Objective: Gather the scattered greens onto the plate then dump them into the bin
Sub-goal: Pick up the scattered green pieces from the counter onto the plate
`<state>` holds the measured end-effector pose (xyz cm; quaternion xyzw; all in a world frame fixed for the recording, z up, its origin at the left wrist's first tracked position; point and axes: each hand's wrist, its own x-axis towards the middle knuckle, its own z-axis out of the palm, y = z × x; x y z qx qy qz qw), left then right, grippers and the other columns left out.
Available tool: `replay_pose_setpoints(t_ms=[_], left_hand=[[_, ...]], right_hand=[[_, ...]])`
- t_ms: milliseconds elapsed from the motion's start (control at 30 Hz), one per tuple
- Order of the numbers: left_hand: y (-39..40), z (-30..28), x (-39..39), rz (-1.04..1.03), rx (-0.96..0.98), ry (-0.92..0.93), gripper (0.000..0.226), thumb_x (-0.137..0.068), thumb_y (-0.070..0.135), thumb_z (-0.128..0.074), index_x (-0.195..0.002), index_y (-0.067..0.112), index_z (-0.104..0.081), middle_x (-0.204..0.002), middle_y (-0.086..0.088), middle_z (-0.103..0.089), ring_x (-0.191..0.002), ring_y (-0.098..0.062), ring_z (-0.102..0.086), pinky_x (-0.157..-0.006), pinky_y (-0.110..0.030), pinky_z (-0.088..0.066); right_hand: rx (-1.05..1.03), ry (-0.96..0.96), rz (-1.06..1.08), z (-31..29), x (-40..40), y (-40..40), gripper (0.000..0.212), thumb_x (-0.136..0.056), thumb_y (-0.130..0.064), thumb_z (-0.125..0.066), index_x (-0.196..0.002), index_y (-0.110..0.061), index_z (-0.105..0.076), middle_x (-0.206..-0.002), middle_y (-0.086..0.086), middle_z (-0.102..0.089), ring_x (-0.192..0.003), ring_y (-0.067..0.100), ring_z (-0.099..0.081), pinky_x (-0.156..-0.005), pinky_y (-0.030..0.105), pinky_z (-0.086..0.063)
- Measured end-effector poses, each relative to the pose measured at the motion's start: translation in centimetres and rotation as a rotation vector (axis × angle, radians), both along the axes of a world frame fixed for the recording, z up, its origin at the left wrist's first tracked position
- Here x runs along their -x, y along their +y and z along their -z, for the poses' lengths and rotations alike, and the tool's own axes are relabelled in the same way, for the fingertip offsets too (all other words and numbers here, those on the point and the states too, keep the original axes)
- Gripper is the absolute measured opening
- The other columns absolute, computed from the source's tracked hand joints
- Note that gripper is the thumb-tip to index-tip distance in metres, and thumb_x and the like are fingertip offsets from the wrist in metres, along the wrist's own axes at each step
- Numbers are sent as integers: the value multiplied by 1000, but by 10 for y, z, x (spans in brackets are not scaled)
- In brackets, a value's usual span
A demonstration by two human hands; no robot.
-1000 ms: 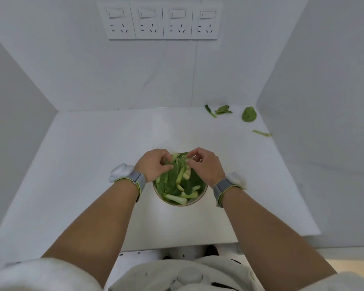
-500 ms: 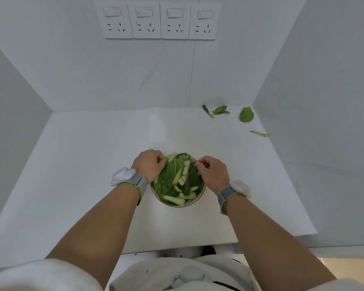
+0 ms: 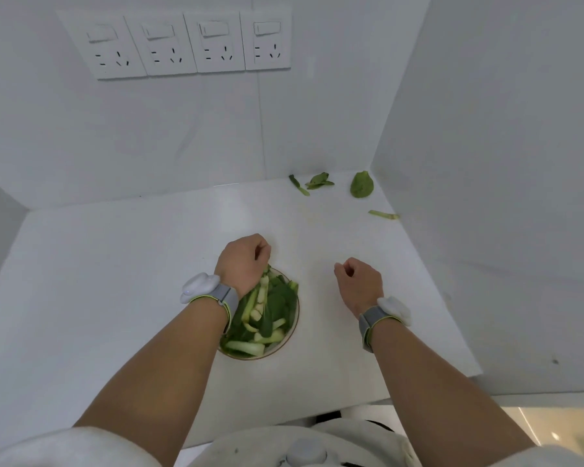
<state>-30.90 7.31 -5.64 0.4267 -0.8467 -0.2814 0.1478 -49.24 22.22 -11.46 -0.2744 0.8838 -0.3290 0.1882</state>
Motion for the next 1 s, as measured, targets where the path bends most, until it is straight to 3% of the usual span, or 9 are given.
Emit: replay_pose_setpoints(t_ms=[200,333,433,500,600,767,833,933,1000], left_hand=[[4,1,51,108,39,-15,15,-95,22,-55,-87,12,-63,-79,-1,-65,-72,-18,-57,-70,-34,-51],[-1,7,85,173,49,-71,12,-92,15,-55,-93,12,-66,-91,-3,-65,-81,-19,-61,-77,-35,-52],[-7,15,102,224,43,-182,18,-94,20,-53,-106,13,-65,-103,-3,-62,-92,-22,-62,-81,-33,-50],[-13,20,120,262,23,-323,31,-97,28,-52,-123,13,-58,-119,-4,-55,-100,-23,-61,-85,-31,-48],[-23,26,139,279,24,-478,47,-97,33,-50,-139,11,-45,-139,-6,-43,-110,-26,-60,-90,-32,-46],[-53,40,166,442,159,-720,48,-95,20,-51,-141,6,-43,-147,-7,-38,-119,-29,-55,-94,-36,-49],[-67,43,172,452,206,-763,45,-93,13,-51,-137,5,-46,-144,-8,-41,-116,-29,-56,-92,-37,-51],[-90,49,182,500,263,-808,45,-89,7,-53,-134,6,-47,-138,-10,-42,-111,-30,-56,-89,-42,-53],[-98,52,184,507,334,-810,46,-86,3,-55,-131,7,-46,-135,-10,-41,-104,-30,-55,-80,-40,-55]], right_hand=[[8,94,102,7,40,8,26,-95,-32,-51,-74,-17,-53,-70,-3,-58,-62,15,-51,-59,29,-38],[-53,255,55,12,74,2,18,-98,-25,-48,-88,-14,-58,-87,1,-57,-71,19,-54,-64,28,-37],[-107,284,-28,17,96,-9,22,-100,-23,-45,-111,-11,-59,-108,6,-56,-84,24,-59,-68,26,-38],[-170,254,-59,19,115,-22,31,-100,-24,-44,-126,-9,-53,-122,8,-51,-94,26,-59,-71,25,-36],[-279,285,-151,17,131,-43,32,-99,-17,-40,-128,-7,-48,-124,12,-51,-97,29,-58,-69,29,-37],[-448,412,-281,14,150,-76,57,-96,-12,-40,-149,-1,-21,-127,18,-54,-102,31,-61,-75,38,-51],[-539,432,-259,12,156,-84,59,-97,-10,-40,-150,2,-17,-127,19,-53,-104,32,-61,-77,40,-52],[-581,433,-243,10,166,-91,37,-95,-4,-41,-132,2,-40,-118,17,-59,-98,31,-63,-66,36,-46],[-565,458,-243,9,164,-87,30,-93,-3,-43,-124,-2,-43,-108,15,-60,-89,29,-63,-58,33,-40]])
